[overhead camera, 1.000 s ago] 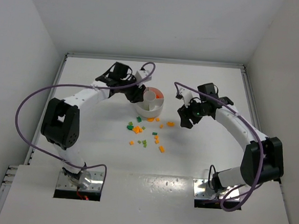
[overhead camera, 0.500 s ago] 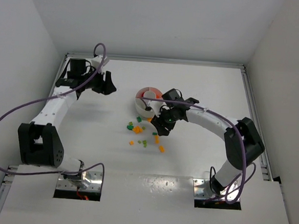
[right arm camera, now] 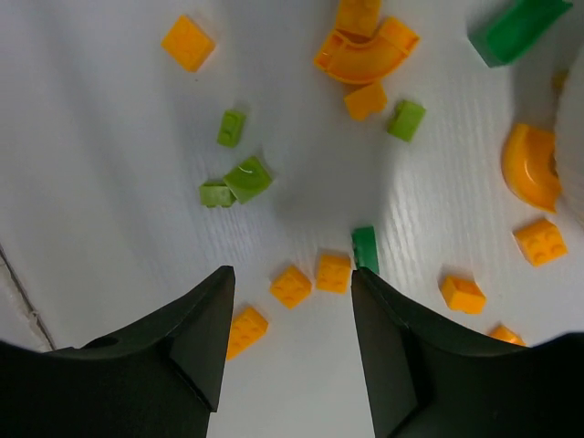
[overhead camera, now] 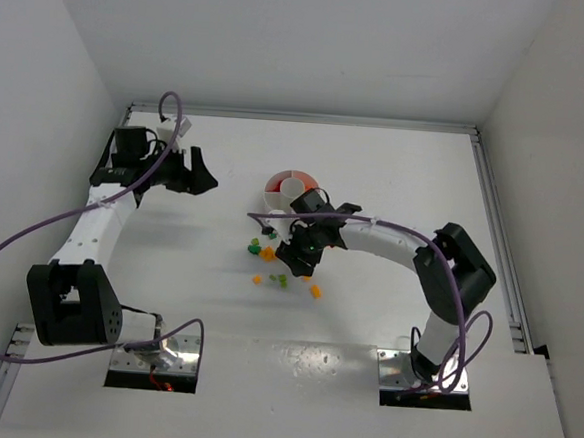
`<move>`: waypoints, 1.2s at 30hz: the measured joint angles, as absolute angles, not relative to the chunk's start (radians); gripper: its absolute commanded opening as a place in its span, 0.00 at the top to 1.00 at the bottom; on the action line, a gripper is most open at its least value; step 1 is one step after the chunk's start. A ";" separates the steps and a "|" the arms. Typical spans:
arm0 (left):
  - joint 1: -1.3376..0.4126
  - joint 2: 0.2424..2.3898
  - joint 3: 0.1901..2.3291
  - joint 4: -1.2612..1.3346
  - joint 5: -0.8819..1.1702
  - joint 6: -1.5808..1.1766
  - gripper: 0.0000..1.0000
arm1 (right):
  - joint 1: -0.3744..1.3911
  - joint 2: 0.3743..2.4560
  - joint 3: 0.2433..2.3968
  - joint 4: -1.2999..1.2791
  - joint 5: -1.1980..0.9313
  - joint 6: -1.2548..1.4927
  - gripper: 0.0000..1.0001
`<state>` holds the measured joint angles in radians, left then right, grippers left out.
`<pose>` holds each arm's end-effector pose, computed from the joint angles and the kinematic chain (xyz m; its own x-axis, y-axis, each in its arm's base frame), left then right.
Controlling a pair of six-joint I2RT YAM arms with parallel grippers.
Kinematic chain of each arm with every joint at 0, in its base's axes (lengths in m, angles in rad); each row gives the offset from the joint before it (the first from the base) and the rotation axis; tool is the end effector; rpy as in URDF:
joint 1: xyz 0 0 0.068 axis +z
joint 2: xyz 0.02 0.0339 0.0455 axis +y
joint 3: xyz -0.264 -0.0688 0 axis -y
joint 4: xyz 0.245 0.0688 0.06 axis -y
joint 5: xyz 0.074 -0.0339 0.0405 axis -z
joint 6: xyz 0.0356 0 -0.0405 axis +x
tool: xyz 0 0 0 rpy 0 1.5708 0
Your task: Sort the legos into containers by color
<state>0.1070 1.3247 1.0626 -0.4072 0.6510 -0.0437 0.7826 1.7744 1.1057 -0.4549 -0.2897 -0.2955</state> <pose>0.2888 0.0093 0.3005 -0.6332 -0.1030 -0.7671 0.3603 0.8380 -0.4099 0.2407 0.2537 0.1697 -0.3893 -0.7808 -0.4887 -0.9164 0.3816 0.1205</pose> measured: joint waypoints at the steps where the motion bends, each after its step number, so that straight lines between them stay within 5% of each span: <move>1: 0.109 1.325 1.063 -0.406 0.657 -0.043 0.17 | 0.791 1.781 1.106 -0.452 -0.290 -0.301 0.45; 5: 0.114 1.325 1.063 -0.402 0.687 -0.032 0.01 | 0.824 1.817 1.114 -0.440 -0.285 -0.319 0.43; 36: 0.159 1.305 1.010 -0.339 0.742 -0.065 0.00 | 0.892 1.953 1.201 -0.385 -0.243 -0.338 0.43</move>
